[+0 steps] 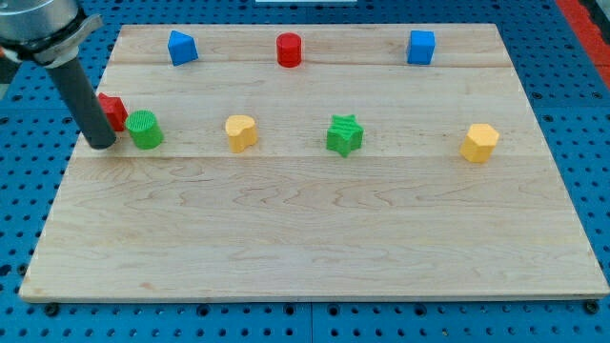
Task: Move the red star diagonal to the triangle
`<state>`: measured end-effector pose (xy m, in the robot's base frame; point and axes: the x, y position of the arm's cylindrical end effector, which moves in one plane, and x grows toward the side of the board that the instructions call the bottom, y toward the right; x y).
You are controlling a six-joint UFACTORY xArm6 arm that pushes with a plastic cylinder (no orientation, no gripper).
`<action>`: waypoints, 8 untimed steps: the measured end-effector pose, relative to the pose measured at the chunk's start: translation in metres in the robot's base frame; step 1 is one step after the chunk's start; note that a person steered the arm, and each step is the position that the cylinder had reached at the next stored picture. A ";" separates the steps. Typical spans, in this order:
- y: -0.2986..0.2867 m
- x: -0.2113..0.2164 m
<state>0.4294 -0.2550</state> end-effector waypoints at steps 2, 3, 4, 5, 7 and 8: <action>-0.005 -0.041; -0.004 -0.070; -0.009 -0.109; -0.017 -0.135; 0.022 -0.179; 0.031 -0.183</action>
